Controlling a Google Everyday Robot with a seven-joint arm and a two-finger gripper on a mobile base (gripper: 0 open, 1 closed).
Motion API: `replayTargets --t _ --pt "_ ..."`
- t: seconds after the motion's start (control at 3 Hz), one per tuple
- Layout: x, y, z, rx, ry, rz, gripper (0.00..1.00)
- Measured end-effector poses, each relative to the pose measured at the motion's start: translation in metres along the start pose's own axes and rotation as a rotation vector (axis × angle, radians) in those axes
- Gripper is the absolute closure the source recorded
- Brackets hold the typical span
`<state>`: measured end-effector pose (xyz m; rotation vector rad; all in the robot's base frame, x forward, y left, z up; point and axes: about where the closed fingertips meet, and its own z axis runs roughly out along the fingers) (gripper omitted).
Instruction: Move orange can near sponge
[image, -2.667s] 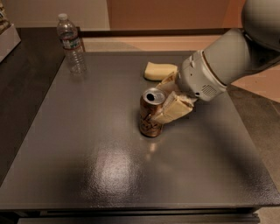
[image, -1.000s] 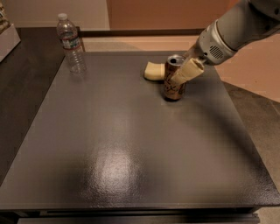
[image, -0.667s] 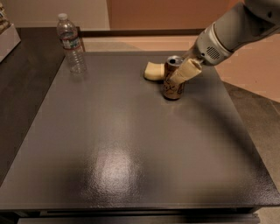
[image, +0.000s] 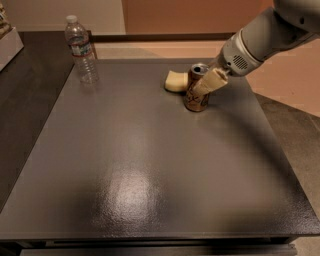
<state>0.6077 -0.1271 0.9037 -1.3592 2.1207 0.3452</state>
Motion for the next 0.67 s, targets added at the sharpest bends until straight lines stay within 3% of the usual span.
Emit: replayTargets --t 0.33,0.67 --pt "-0.0006 0.0008 0.0019 -0.003 0.001 -0.001 0.0" --pt "-0.0006 0.0008 0.0019 -0.003 0.001 -0.001 0.0"
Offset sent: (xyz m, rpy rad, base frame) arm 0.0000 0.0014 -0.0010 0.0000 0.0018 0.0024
